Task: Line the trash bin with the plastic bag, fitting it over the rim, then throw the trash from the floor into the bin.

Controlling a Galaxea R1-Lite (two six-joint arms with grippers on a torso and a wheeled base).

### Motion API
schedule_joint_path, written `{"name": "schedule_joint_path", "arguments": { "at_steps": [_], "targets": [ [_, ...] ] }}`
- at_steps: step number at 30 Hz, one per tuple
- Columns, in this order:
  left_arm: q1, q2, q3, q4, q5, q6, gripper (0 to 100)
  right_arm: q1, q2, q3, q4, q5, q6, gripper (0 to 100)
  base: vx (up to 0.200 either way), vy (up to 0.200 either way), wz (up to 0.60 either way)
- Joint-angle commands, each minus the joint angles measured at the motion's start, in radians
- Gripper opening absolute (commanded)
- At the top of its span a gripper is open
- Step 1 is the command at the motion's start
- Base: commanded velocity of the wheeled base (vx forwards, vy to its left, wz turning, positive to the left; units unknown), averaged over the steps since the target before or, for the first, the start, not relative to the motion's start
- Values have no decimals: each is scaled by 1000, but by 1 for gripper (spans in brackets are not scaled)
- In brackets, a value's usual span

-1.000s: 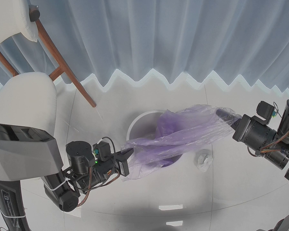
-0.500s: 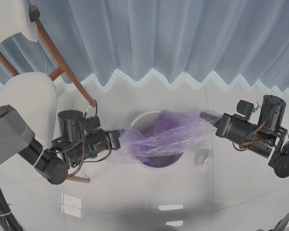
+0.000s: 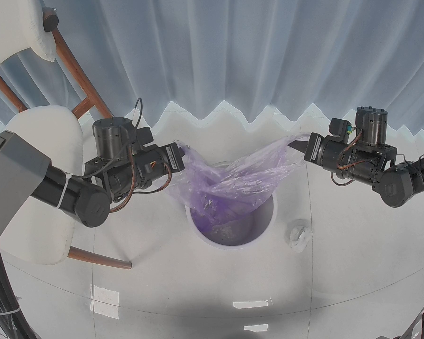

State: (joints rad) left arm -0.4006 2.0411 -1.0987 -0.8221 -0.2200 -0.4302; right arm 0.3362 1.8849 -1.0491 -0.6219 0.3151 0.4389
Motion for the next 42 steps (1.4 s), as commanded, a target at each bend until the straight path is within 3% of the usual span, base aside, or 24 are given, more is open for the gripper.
{"name": "schedule_joint_path", "arguments": {
  "at_steps": [1, 11, 16, 25, 32, 33, 36, 39, 41, 42],
  "targets": [
    [3, 94, -164, 107, 7, -2, 0, -83, 114, -77, 13, 2, -85, 0, 0, 0, 0],
    [36, 192, -250, 155, 42, -25, 0, -147, 307, -304, 42, -4, -109, 0, 0, 0, 0],
    [65, 301, -357, 146, 111, -27, 0, -147, 396, -473, 162, -28, -111, 0, 0, 0, 0],
    [98, 314, -405, 161, 122, -55, 0, -149, 536, -713, 330, -64, -137, 0, 0, 0, 0],
    [82, 312, -400, 161, 114, -81, 0, -149, 554, -736, 401, -70, -141, 0, 0, 0, 0],
    [80, 311, -397, 161, 114, -81, 0, -149, 546, -733, 399, -68, -137, 100, 0, 0, 0],
    [75, 311, -394, 155, 114, -81, 0, -149, 508, -706, 395, -64, -124, 100, 0, 0, 0],
    [62, 307, -386, 152, 114, -81, 0, -143, 379, -554, 399, 13, -108, 100, 0, 0, 0],
    [62, 307, -385, 152, 114, -81, 0, -143, 367, -540, 401, 22, -108, 100, 0, 0, 0],
    [54, 306, -377, 150, 114, -81, 0, -138, 299, -468, 404, 65, -109, 100, 0, 0, 0]
  ]
}}
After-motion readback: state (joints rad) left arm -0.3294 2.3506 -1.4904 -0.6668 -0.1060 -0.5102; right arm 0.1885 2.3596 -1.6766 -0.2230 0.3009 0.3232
